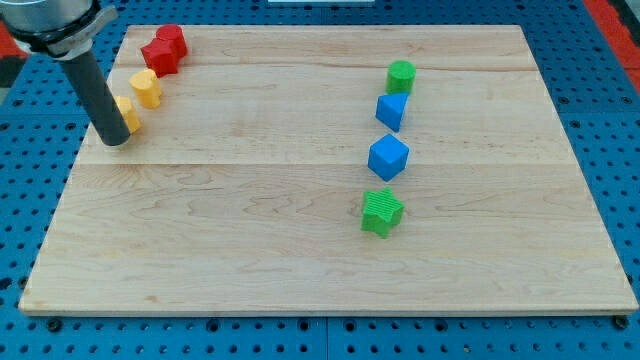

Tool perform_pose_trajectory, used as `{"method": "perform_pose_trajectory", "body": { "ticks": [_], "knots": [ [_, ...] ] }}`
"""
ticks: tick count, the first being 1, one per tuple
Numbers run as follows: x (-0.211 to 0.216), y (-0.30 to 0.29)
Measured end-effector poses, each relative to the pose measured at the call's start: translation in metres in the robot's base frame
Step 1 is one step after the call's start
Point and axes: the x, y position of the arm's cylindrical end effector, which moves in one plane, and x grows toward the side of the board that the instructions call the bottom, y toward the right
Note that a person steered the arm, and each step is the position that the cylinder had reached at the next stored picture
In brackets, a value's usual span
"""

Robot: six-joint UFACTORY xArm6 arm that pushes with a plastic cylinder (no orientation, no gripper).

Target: Push the yellow hexagon into the yellow heart

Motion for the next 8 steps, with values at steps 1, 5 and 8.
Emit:
{"method": "perform_pose_trajectory", "body": {
  "ticks": [1, 5, 8],
  "knots": [
    [0.001, -0.038],
    [-0.021, 0.000],
    [-0.033, 0.006]
  ]
}}
